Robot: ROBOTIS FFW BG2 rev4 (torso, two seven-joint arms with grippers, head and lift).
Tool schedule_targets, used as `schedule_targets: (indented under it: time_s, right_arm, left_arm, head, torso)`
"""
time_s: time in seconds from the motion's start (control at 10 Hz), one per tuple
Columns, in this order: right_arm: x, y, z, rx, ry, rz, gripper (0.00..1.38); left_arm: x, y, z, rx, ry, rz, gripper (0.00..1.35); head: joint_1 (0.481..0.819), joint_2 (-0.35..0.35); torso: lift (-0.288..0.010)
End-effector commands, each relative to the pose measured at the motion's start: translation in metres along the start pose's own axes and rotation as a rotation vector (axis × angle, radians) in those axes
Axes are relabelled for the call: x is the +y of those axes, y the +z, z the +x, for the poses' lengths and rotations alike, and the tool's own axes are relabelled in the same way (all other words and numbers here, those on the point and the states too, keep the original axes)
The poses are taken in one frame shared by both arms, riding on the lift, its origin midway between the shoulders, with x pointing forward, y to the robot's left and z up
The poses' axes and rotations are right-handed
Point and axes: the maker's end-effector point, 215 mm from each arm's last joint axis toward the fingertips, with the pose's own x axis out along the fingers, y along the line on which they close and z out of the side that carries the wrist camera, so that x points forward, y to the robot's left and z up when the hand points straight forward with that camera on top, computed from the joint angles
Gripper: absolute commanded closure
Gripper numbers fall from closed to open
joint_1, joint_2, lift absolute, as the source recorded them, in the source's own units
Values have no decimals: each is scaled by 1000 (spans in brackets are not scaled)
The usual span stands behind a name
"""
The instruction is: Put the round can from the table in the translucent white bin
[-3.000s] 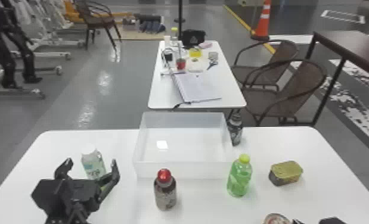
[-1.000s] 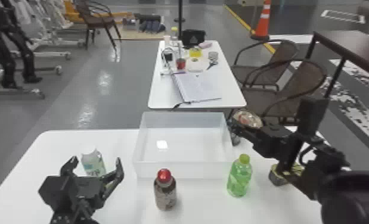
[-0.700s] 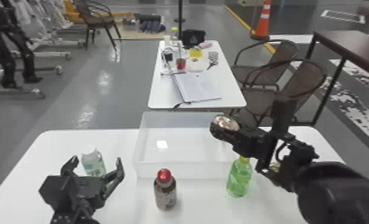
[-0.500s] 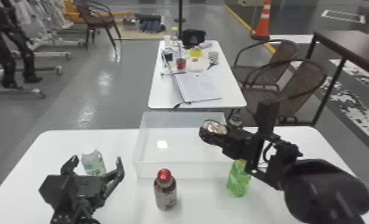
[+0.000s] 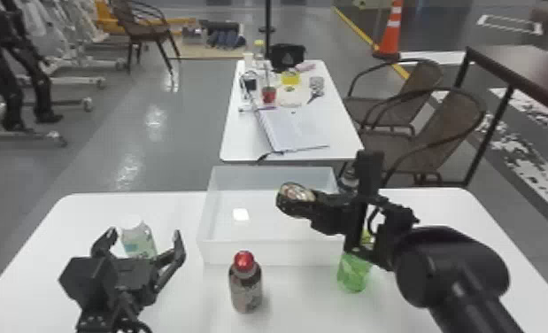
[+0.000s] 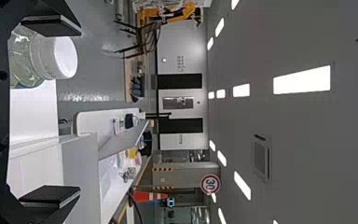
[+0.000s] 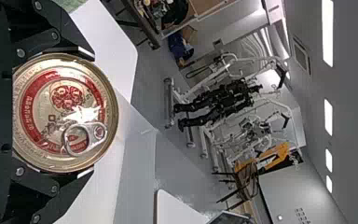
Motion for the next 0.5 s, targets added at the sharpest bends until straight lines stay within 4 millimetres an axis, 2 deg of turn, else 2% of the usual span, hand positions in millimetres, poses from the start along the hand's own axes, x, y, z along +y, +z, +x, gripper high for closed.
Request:
schedule_targets:
  time_s: [0.0,0.1,0.4]
  right_arm:
    - [1,13,14,0,23,-29,1001]
    - [0,6,22,24,34,-40,999]
    - [-30,-2,25,49,-20,-70,1001]
  left_arm:
    - [-1,1,1,-5,-2,-4,105]
    - [1,2,2,-8,0,-4,105]
    - [-1,1,2,-5,-6,-7,105]
  head:
    - [549,0]
    - [549,0]
    - [549,0]
  torso:
    - [-100]
    - [-100]
    - [-100]
